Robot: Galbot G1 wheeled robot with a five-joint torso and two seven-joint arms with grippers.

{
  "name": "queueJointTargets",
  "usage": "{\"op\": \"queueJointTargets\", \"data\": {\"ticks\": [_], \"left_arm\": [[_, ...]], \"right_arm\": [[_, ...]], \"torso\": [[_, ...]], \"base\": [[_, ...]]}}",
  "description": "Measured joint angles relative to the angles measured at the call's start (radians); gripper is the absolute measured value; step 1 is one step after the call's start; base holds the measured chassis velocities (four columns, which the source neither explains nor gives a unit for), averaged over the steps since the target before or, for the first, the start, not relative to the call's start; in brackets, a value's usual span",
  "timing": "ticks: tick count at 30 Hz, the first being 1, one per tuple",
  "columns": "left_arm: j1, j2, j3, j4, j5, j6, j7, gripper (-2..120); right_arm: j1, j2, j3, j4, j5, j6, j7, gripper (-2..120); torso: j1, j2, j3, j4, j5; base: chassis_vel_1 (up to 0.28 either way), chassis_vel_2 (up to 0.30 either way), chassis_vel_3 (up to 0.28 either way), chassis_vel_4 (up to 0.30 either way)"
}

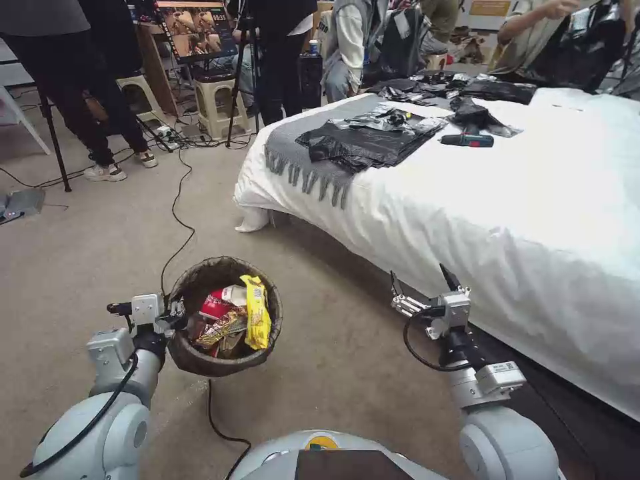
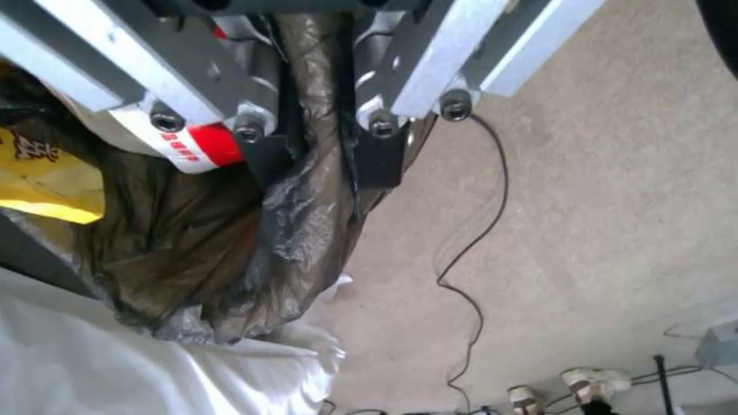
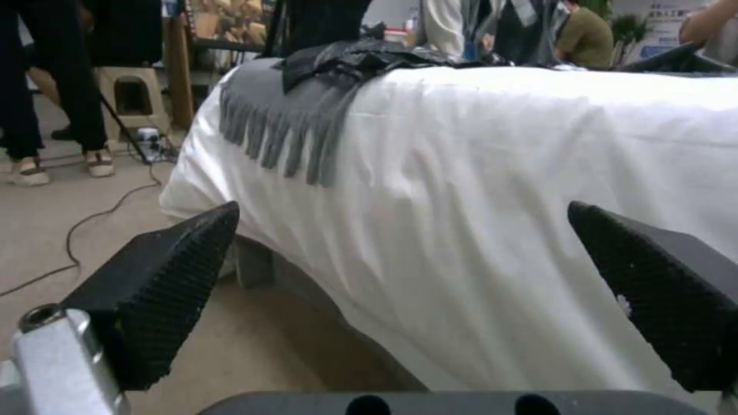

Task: Pick up the trash bin, then pick up the garbage from the floor and place it into the trash bin.

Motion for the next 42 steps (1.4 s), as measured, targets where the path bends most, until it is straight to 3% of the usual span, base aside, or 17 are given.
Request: {"op": "queueJointTargets", "data": {"ticks": [42], "left_arm": [[-0.003,-0.005,-0.001,0.0,0.005,0.004,-0.002,7]], "right_arm": [[0.032,-0.01,0.0,-0.033,0.015,-0.02,0.004,100]], "torso": [[0.0,0.0,0.0,0.0,0.0]], "base": [[0.059,0.065,0.065,0.061]]}}
